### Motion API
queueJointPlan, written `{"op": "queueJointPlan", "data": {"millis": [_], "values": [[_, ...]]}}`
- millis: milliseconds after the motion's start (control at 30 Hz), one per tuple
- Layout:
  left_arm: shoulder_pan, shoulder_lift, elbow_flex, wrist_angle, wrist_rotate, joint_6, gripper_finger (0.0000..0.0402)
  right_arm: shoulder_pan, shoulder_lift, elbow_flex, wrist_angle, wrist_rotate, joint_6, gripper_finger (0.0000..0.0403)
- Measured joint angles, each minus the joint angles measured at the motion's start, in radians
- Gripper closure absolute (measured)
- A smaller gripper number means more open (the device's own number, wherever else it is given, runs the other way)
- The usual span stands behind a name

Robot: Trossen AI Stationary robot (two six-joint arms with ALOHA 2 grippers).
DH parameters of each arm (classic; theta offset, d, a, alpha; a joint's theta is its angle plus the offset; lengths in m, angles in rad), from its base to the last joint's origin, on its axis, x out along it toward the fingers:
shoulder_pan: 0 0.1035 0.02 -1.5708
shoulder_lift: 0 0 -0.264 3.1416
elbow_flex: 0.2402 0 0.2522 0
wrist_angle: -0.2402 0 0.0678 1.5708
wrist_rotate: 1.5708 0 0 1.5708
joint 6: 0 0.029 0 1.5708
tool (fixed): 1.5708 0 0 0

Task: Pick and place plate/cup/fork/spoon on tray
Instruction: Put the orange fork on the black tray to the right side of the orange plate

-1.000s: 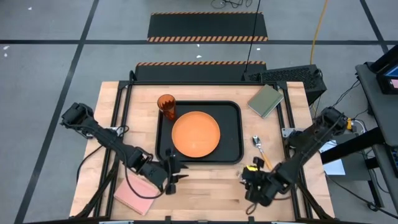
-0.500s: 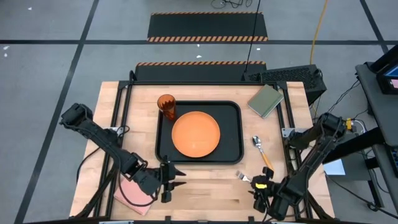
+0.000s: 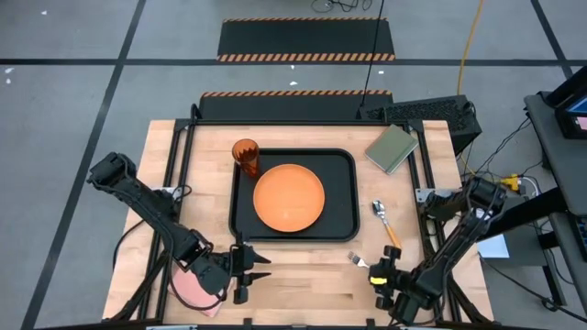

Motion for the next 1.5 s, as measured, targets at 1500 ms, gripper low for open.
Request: {"op": "queueJointPlan", "data": {"millis": [1500], "values": [[0.011, 0.0, 0.0, 0.0, 0.0, 0.084, 0.0252, -0.097, -0.049, -0.08, 0.101, -0.128, 0.162, 0.0397]]}}
